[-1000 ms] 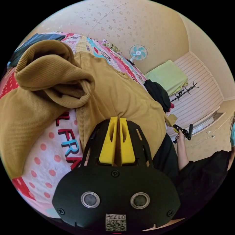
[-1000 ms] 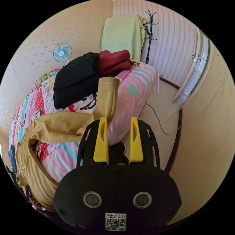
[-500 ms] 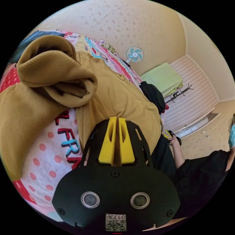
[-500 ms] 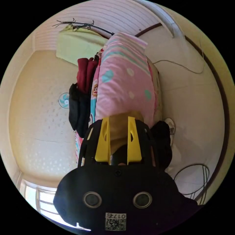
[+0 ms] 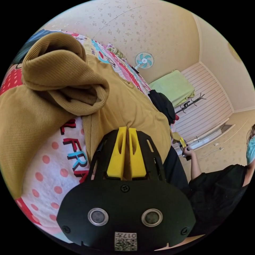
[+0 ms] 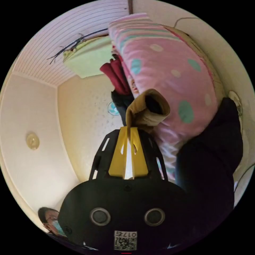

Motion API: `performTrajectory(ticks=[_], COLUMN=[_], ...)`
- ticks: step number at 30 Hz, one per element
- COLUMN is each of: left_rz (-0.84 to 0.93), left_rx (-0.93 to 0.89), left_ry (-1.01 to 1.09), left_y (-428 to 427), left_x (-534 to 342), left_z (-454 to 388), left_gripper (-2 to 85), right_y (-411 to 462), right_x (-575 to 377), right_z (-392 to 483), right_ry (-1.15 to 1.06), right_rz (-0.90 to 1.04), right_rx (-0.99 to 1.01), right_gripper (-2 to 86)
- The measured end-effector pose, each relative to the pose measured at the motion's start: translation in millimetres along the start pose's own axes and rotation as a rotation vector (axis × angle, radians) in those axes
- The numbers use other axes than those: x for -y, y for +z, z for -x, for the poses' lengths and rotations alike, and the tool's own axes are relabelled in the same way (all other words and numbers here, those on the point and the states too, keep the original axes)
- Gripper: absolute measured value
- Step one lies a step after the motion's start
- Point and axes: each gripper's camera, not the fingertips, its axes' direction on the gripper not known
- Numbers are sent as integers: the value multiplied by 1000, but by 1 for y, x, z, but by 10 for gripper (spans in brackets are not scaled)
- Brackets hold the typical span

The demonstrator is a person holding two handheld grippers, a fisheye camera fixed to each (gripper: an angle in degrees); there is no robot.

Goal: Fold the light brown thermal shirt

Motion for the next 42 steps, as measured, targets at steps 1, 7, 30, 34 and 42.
performTrajectory(ticks=[1,7,30,34,42], left_rz=[-2,-20,-99,-438,-871], left_rx=[0,-39,-85,-159,71], left_ry=[1,-14,-144,-296,-674], left_y=[-2,-13,-14,-66,-138], left_x=[1,9,54,-15,-82], left_z=[-1,-1,11,2,72], left_gripper=[-4,-4,29,78,115], right_y=[20,262,256,256,265], right_x=[-7,-154,-313,-311,-307], right_z=[21,119,-55,-58,-62], right_ry=[-67,-262,-856,-829,-803], right_rz=[57,945,976,984,988], right_rx=[7,363,-520,-486,-490], right_gripper=[35,84,27,24,20])
